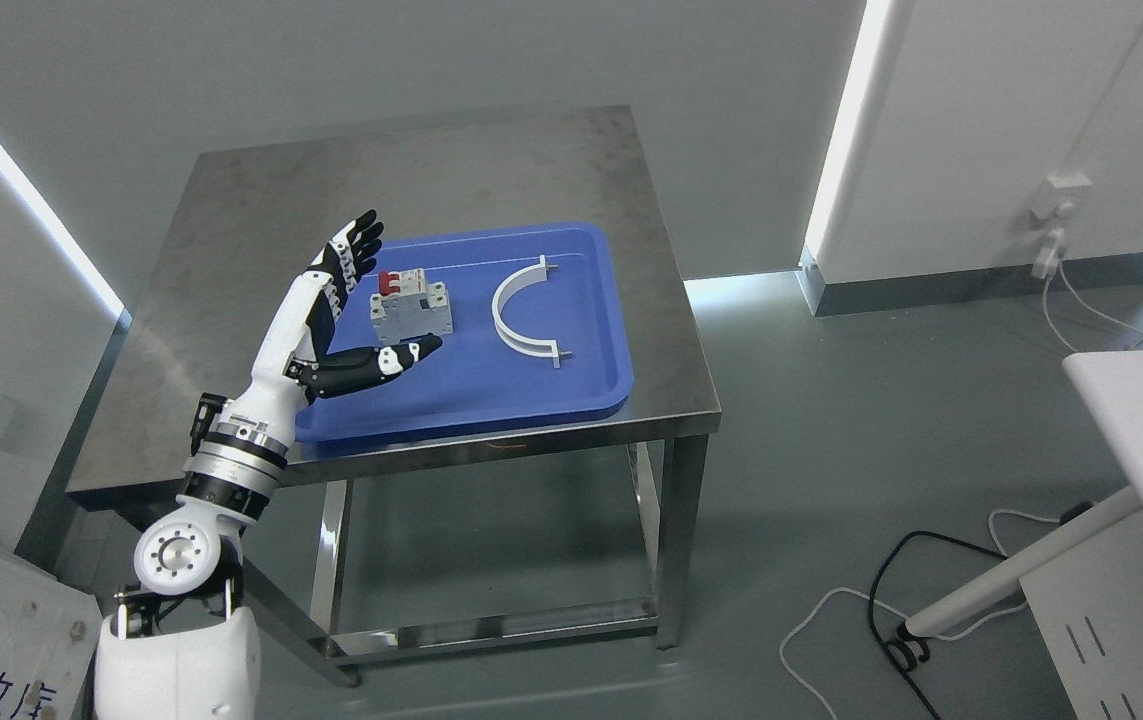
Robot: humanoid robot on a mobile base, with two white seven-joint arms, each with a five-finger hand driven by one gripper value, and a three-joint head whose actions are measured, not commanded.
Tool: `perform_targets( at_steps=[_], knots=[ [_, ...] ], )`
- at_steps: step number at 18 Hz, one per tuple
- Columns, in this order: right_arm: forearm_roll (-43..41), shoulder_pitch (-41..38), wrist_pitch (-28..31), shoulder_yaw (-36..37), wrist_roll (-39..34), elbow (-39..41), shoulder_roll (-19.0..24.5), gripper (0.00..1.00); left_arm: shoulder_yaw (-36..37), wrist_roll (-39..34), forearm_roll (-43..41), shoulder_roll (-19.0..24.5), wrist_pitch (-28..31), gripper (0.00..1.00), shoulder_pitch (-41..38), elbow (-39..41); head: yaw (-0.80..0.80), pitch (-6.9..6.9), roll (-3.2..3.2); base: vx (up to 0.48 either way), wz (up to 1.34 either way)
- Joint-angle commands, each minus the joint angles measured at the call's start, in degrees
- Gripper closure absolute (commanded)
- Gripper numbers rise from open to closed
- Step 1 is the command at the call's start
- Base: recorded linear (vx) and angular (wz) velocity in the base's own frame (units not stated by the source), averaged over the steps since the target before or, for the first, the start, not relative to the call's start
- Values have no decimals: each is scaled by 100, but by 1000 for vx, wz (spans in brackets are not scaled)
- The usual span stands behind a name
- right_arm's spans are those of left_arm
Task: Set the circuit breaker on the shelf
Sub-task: 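Reach the left hand toward the white circuit breaker in the blue tray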
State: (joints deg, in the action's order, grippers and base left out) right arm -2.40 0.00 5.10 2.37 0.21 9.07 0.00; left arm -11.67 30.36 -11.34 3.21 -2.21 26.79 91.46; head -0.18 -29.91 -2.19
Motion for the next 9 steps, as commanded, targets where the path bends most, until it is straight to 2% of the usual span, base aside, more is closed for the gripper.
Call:
perform_targets(
  at_steps=[1, 3, 6, 9],
  knots=[
    [2, -97, -237, 0, -3, -2, -100, 0, 296, 549, -1869, 812, 27, 5, 757, -603, 0, 0, 0, 0, 0],
    [2, -97, -237, 0, -3, -2, -100, 0, 428, 672, -2230, 839, 280, 6, 959, -761, 0, 0, 0, 0, 0],
    [-6, -97, -237, 0, -3, -2, -100, 0, 752, 865, -2565, 839, 1036, 6, 1381, -937, 0, 0, 0, 0, 0],
    [2, -97, -237, 0, -3, -2, -100, 0, 1079, 945, -2863, 813, 1100, 6, 1601, -1419, 0, 0, 0, 0, 0]
  ],
)
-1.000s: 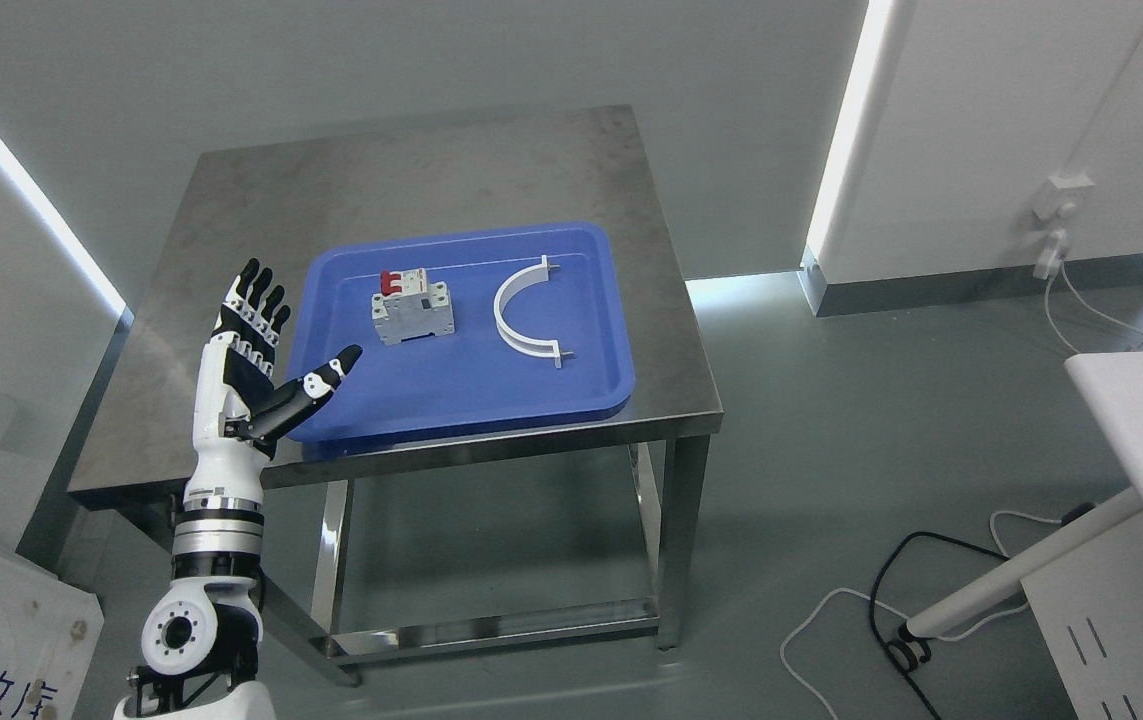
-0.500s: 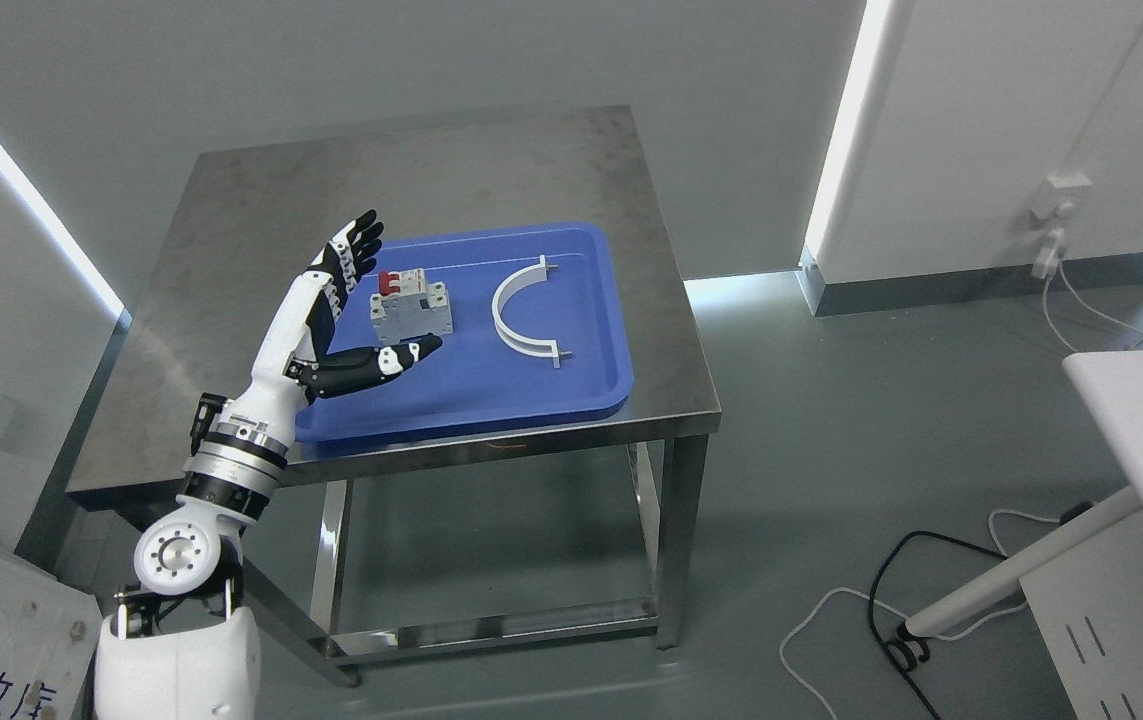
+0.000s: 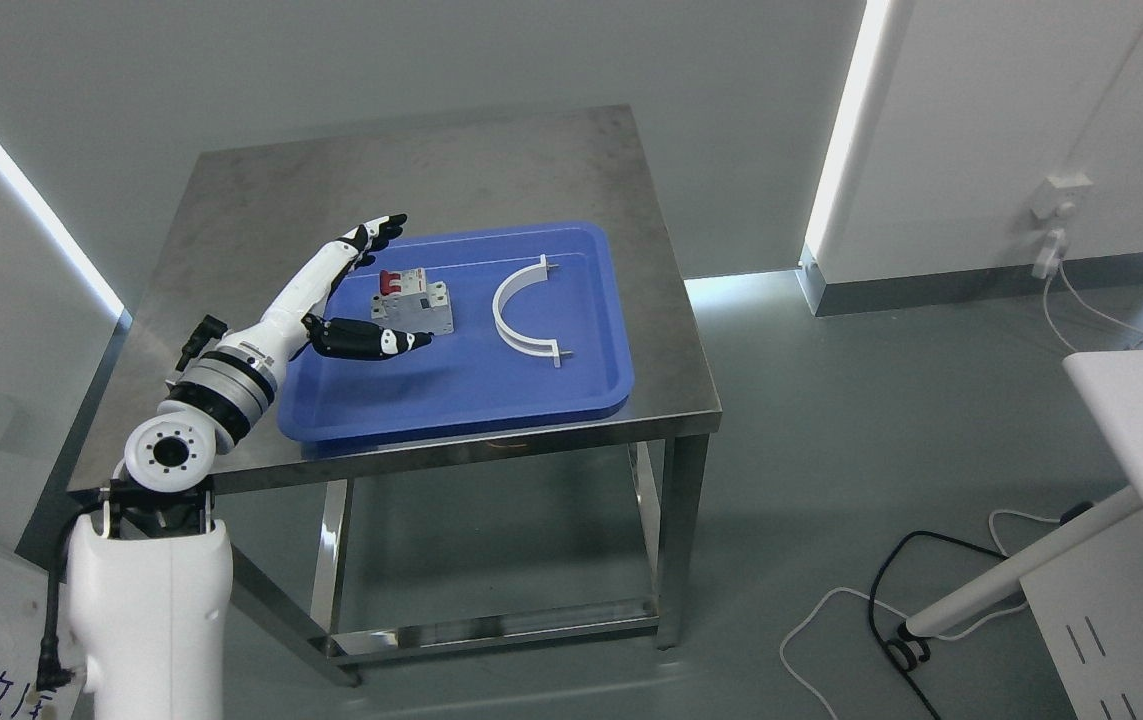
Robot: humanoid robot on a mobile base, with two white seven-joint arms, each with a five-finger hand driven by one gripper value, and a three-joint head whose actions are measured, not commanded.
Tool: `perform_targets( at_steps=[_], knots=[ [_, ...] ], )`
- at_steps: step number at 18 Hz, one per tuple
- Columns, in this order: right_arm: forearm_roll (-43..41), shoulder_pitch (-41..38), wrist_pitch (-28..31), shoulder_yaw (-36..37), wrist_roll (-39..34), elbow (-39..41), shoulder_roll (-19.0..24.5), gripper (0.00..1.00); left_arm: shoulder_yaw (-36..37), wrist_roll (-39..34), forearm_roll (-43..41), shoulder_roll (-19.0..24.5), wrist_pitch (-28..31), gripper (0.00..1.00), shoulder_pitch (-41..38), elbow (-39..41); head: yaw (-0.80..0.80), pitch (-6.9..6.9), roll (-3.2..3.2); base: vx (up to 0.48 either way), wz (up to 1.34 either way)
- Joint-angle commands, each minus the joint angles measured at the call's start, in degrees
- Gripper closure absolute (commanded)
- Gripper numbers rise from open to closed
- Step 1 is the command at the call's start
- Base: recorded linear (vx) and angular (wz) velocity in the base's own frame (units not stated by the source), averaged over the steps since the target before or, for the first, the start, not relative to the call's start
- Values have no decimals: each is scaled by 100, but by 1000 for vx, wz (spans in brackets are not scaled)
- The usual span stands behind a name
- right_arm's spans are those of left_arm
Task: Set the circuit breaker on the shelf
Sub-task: 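Reach the left hand toward the white circuit breaker in the blue tray, then close the left hand fingers around the circuit breaker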
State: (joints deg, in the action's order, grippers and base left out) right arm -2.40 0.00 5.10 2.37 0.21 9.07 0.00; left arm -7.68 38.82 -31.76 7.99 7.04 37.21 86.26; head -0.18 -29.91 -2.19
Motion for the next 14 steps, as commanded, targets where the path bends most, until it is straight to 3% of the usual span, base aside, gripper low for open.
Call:
perform_targets(
  at_steps=[1, 8, 14],
  knots=[
    [2, -97, -238, 0, -3, -2, -100, 0, 689, 99, -936, 283, 175, 6, 655, -1074, 0, 0, 0, 0, 0],
    [-6, -97, -238, 0, -3, -2, -100, 0, 988, 108, -1096, 115, 166, 20, 1087, -1735, 0, 0, 0, 0, 0],
    [2, -97, -238, 0, -3, -2, -100, 0, 1006, 99, -1096, 168, 166, 21, 955, -1832, 0, 0, 0, 0, 0]
  ],
)
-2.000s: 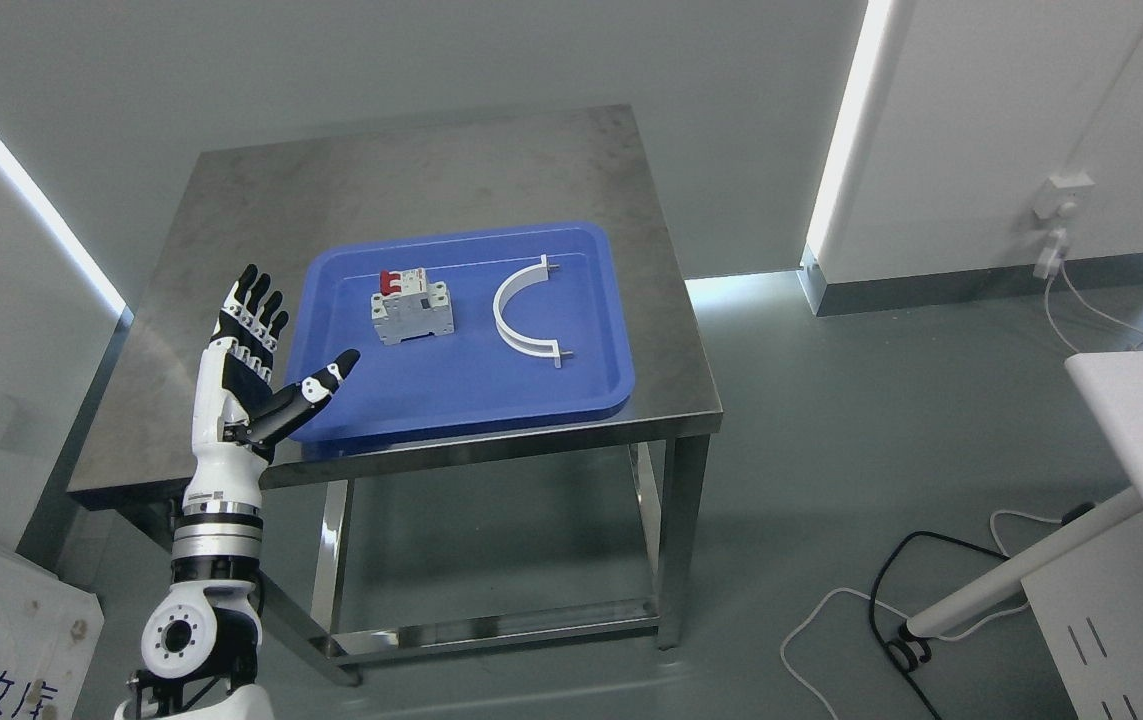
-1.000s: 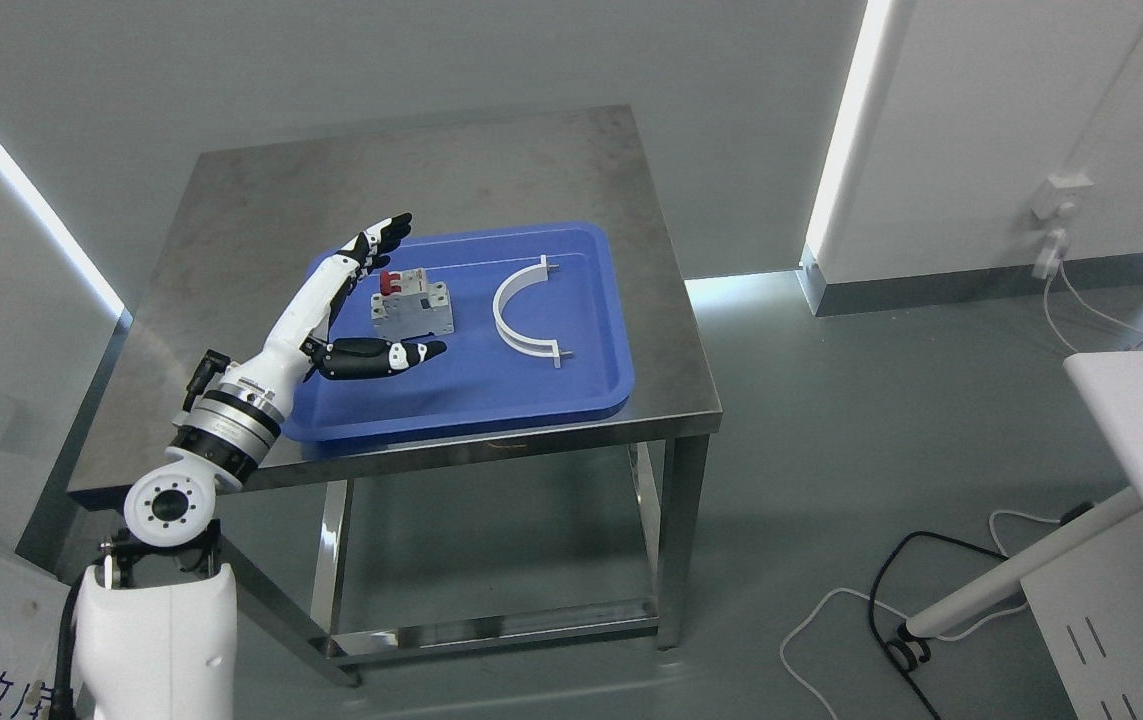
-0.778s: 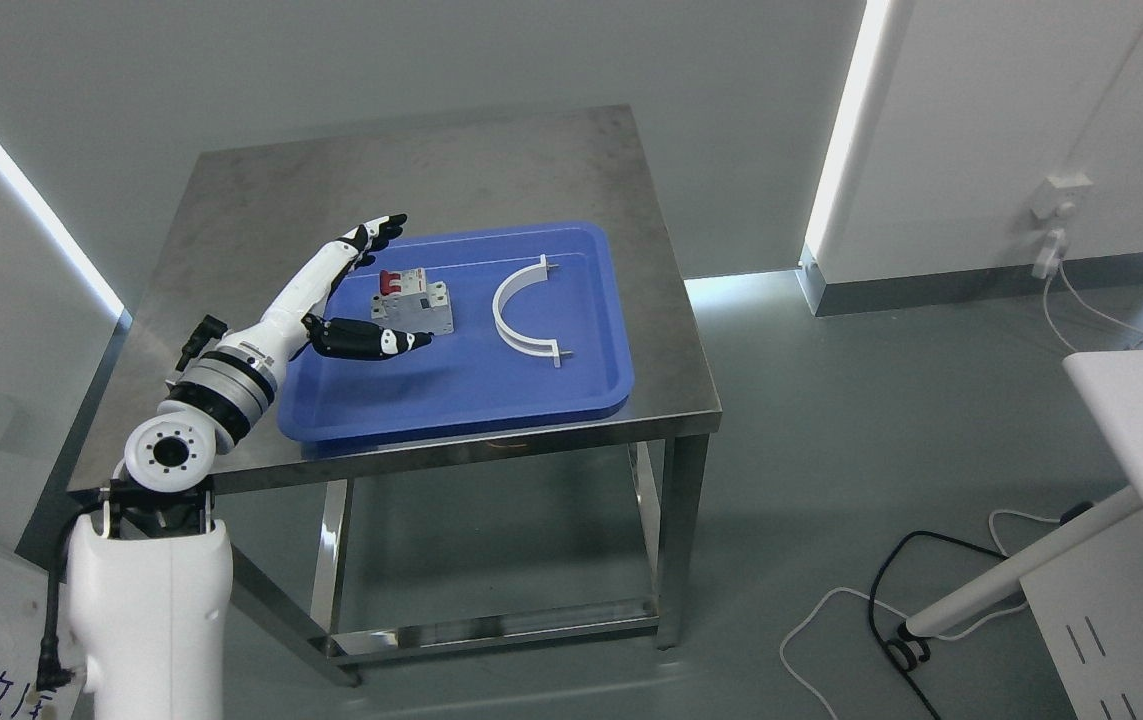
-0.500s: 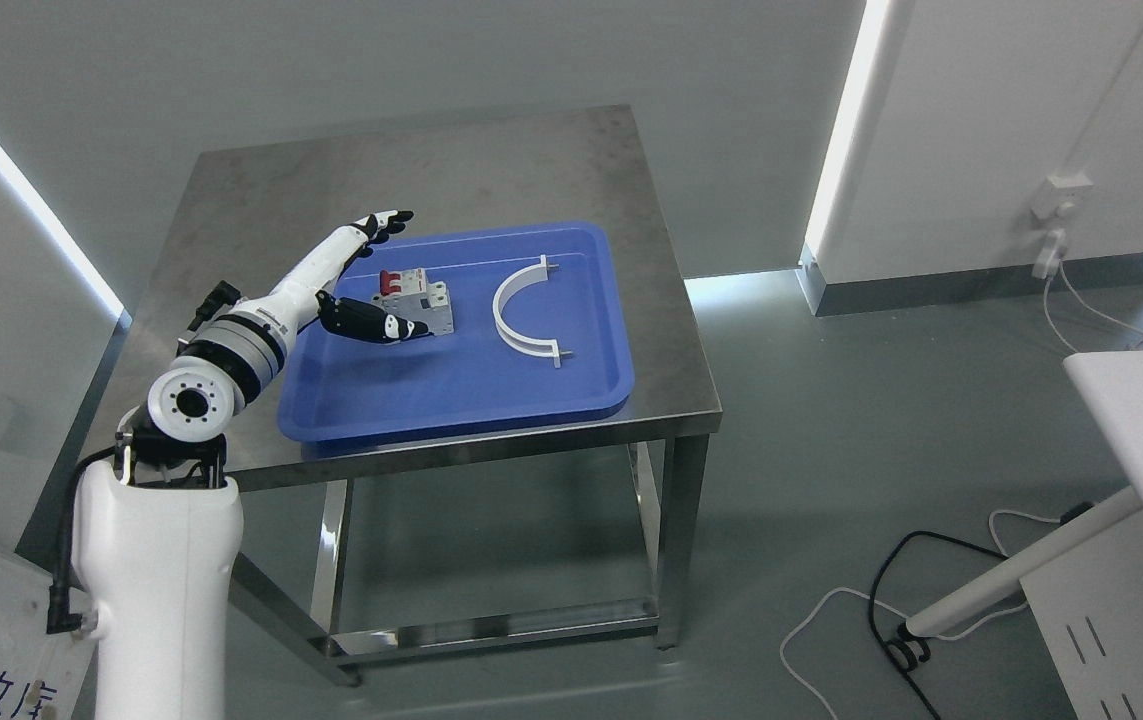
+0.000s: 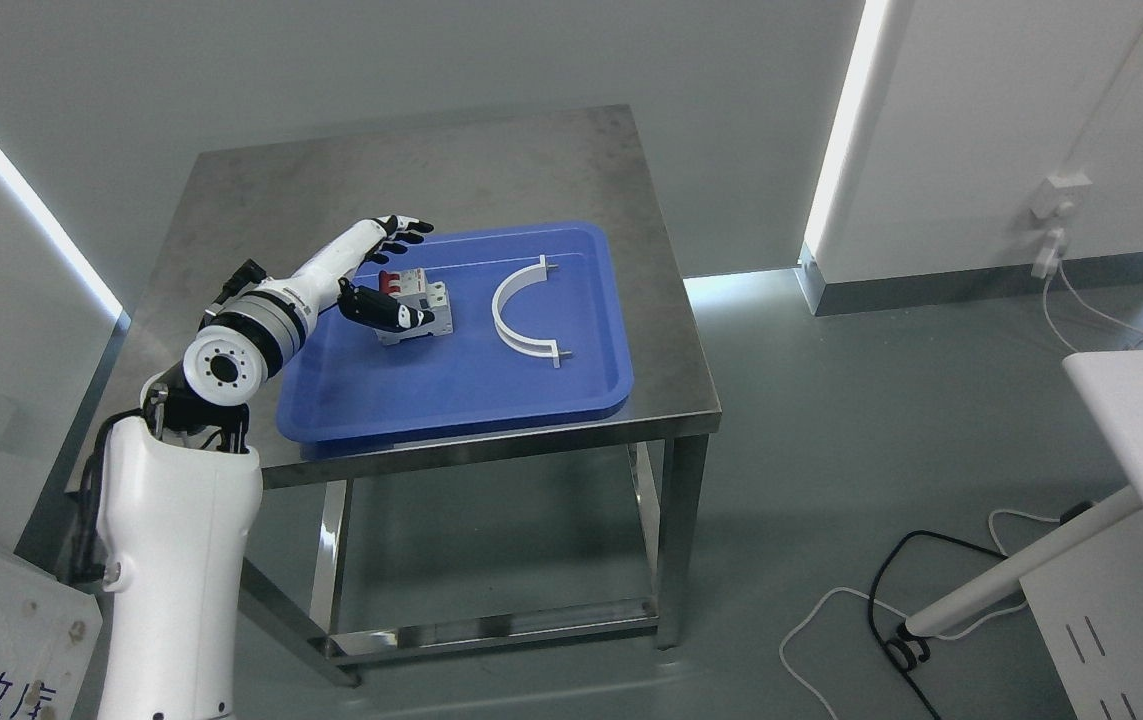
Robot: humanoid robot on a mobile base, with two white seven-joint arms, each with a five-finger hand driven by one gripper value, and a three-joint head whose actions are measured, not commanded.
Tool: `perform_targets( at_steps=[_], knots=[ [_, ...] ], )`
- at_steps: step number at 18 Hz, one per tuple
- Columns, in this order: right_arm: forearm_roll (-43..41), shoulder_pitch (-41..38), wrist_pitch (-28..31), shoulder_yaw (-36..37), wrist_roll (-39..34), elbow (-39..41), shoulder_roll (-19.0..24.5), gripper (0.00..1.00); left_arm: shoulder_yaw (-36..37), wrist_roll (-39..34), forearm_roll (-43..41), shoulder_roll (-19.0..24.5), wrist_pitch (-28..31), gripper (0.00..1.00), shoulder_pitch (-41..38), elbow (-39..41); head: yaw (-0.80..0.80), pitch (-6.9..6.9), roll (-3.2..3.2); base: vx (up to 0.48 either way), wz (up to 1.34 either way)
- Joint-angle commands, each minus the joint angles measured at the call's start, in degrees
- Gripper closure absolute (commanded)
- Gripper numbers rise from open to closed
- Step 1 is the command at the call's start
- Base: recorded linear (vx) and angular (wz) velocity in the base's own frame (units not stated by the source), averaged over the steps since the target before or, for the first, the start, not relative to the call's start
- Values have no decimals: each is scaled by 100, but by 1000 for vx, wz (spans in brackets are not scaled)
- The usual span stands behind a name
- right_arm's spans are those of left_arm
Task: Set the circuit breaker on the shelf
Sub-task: 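Close the left hand fingers around the circuit breaker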
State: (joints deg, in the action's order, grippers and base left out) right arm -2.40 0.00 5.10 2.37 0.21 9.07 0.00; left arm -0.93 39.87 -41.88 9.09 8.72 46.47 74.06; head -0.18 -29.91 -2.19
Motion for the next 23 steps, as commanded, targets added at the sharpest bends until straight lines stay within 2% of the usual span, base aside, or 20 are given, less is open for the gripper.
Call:
perform_targets(
  at_steps=[1, 9, 16, 23],
  knots=[
    [-6, -97, -238, 0, -3, 7, -100, 0, 330, -6, -83, 75, -2, 21, 20, -612, 0, 0, 0, 0, 0],
    [2, -97, -238, 0, -3, -2, -100, 0, 172, -50, -198, 102, -186, 34, -94, -603, 0, 0, 0, 0, 0],
    [-6, -97, -238, 0, -3, -2, -100, 0, -188, -146, -198, 76, -607, 67, -59, -612, 0, 0, 0, 0, 0],
    [2, -97, -238, 0, -3, -2, -100, 0, -531, -164, -180, 32, -827, 81, -59, -585, 0, 0, 0, 0, 0]
  ],
)
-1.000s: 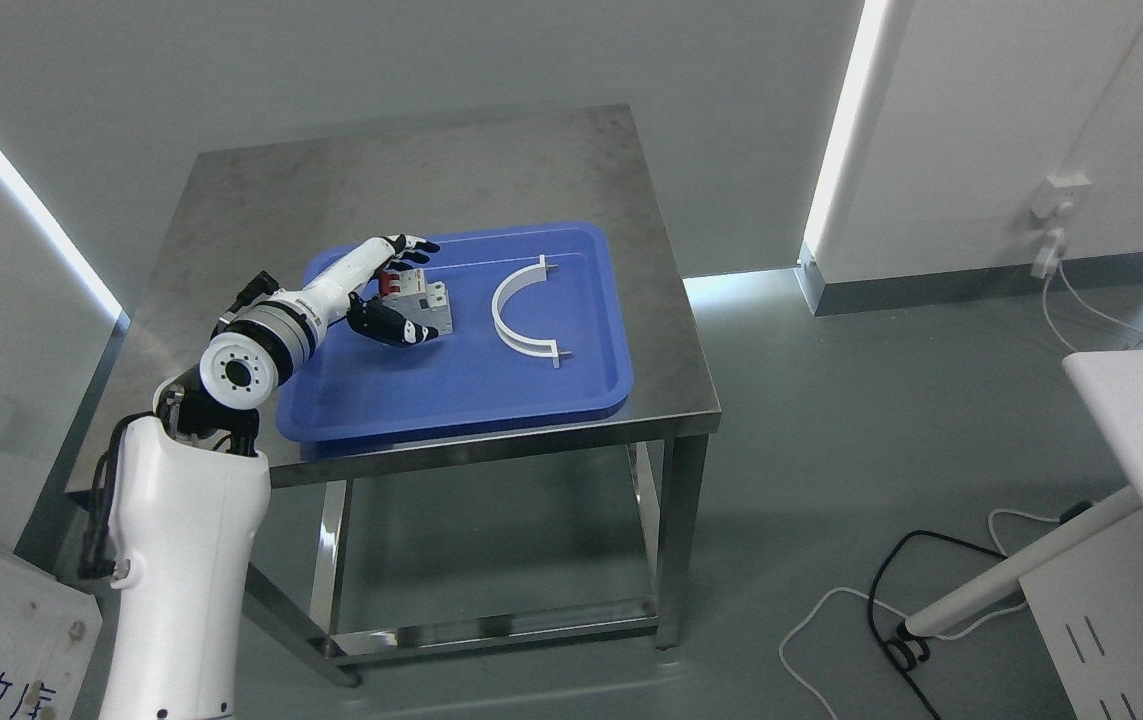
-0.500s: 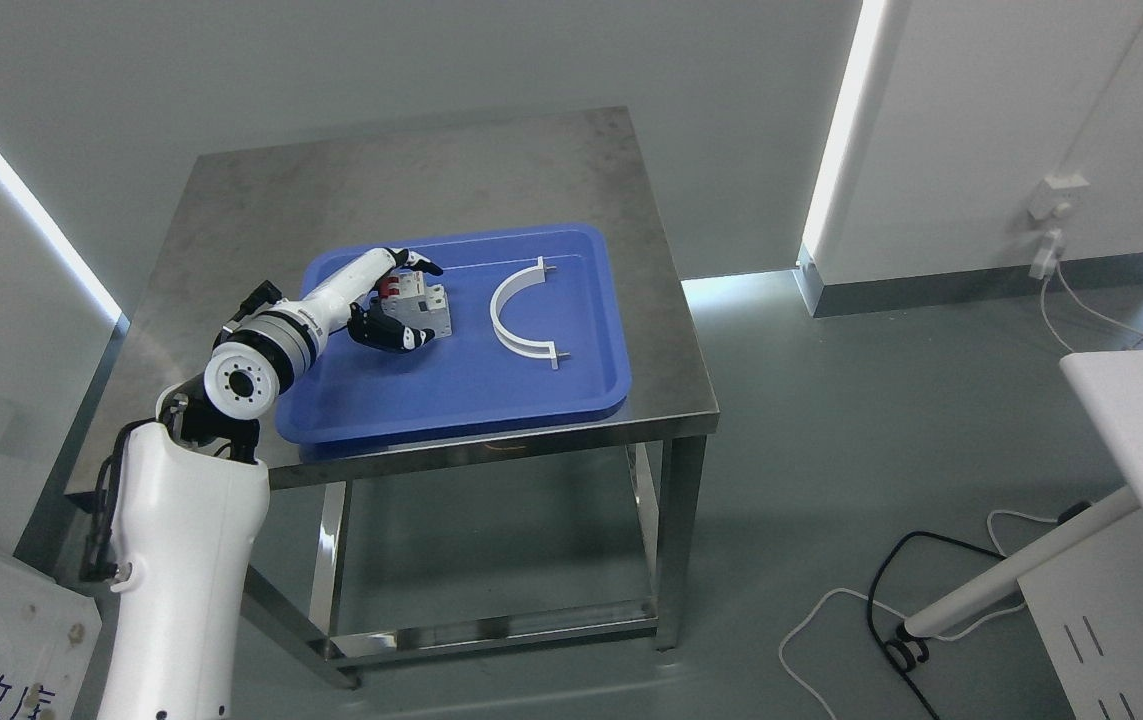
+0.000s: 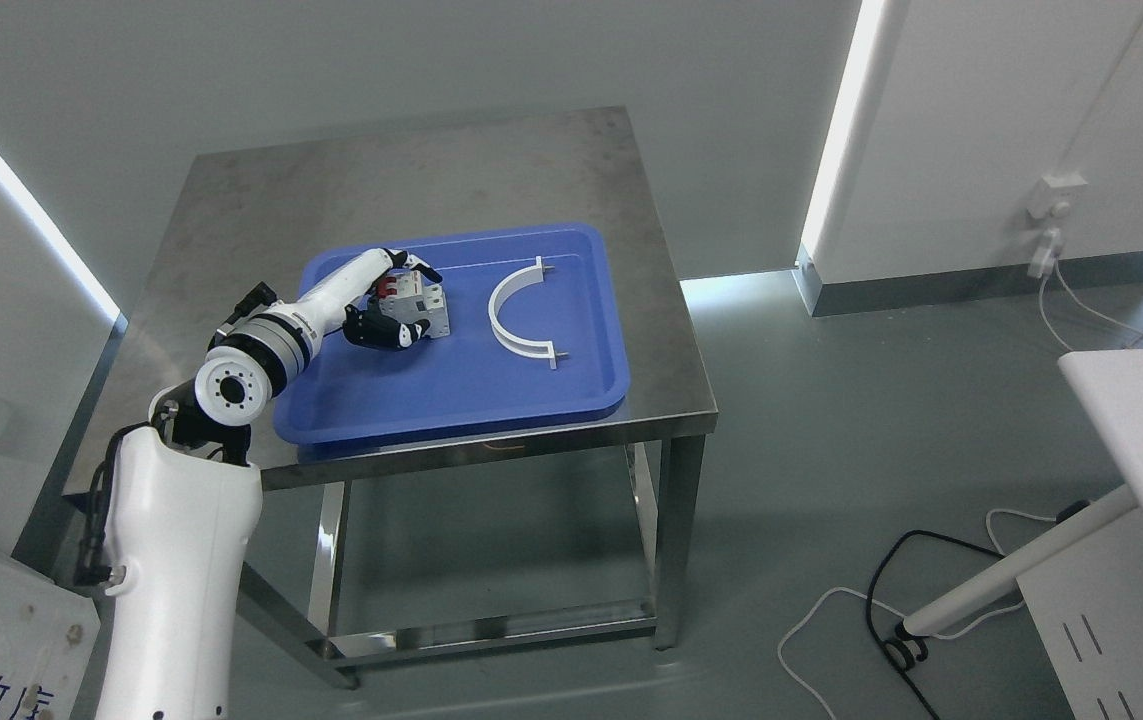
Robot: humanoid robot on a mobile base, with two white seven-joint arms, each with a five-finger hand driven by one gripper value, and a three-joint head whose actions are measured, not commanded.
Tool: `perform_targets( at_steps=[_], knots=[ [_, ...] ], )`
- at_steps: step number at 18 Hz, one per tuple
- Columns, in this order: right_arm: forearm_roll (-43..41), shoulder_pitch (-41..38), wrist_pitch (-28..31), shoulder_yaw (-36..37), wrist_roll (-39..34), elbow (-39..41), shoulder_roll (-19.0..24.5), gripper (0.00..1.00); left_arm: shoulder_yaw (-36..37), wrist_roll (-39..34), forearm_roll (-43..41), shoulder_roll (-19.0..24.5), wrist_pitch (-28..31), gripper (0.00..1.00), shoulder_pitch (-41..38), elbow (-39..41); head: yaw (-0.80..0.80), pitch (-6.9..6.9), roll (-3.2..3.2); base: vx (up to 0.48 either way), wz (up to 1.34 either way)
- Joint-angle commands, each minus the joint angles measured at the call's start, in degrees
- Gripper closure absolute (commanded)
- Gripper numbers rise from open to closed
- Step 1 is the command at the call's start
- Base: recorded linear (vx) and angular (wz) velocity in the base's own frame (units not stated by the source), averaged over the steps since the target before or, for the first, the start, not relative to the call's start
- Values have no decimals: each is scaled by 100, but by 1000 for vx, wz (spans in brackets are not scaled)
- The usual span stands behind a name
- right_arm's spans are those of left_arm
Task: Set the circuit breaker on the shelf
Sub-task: 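Close the left hand fingers around the circuit breaker, then lift the circuit breaker out of the tray with the left hand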
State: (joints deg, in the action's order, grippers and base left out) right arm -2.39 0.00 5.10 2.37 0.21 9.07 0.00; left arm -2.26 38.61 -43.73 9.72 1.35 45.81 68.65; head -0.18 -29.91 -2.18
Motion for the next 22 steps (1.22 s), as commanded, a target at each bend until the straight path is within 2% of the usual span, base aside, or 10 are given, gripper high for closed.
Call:
perform_targets(
  at_steps=[1, 5, 7, 8, 11, 15, 22],
  knots=[
    [2, -96, -237, 0, -3, -2, -100, 0, -459, -38, 5, -32, -109, 85, 7, -36, 0, 0, 0, 0, 0],
    [-7, -96, -237, 0, -3, -2, -100, 0, -959, -38, 145, -250, -126, 89, 190, 305, 0, 0, 0, 0, 0],
    [2, -96, -237, 0, -3, -2, -100, 0, -1424, -38, 582, -697, -126, 92, 349, 656, 0, 0, 0, 15, -24],
    [2, -96, -237, 0, -3, -2, -100, 0, -1644, -38, 872, -872, -135, 96, 350, 911, 0, 0, 0, 4, 22],
    [2, -96, -237, 0, -3, -2, -100, 0, -1962, -370, 1619, -872, -135, 96, 271, 1405, 0, -3, 0, -9, 59],
    [2, -96, -237, 0, -3, 7, -100, 0, -2147, -2125, 2929, -872, -135, 94, 236, 1642, 0, -3, 0, -60, -17],
    [2, -96, -237, 0, -3, -2, -100, 0, -2121, -2226, 3265, -872, -266, 94, -177, 2020, 0, -16, 0, -537, 68]
  ],
)
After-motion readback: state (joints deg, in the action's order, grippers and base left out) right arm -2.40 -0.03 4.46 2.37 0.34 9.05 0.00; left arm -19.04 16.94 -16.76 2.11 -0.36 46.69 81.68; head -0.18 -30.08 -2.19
